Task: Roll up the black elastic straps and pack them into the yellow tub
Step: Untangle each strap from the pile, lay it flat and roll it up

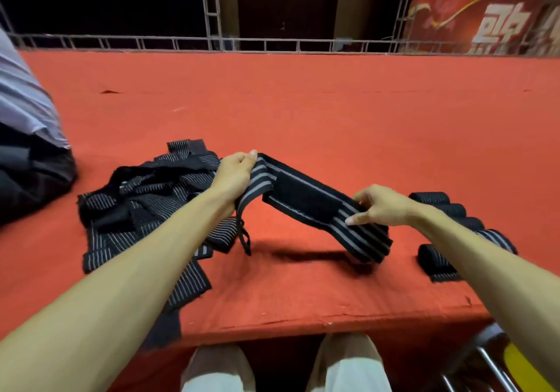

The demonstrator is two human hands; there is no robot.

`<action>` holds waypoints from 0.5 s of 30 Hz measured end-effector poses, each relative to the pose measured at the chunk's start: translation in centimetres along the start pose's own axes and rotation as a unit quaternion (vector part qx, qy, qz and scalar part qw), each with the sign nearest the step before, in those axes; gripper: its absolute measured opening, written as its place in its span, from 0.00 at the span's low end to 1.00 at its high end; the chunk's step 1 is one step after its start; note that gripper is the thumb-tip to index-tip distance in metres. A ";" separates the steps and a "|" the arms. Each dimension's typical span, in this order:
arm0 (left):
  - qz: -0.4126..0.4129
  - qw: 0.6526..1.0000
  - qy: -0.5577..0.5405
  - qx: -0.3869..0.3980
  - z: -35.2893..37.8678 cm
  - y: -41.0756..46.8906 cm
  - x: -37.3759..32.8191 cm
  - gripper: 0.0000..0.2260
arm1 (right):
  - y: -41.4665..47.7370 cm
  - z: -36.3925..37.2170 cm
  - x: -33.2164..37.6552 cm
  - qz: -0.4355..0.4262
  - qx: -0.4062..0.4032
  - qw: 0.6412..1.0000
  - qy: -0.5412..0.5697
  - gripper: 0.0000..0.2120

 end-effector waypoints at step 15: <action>-0.212 0.953 -0.016 0.217 5.7 -0.6 11.9 0.20 | 13.8 -2.6 7.8 -0.030 -0.162 0.887 -0.431 0.16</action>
Point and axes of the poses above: each hand's wrist, its own y-axis towards the middle knuckle, its own z-axis out of the palm, x = y × z, the point moved 8 cm from there along y, towards the middle knuckle, and after that the axes turned 4 degrees about y, right-handed, at the moved point
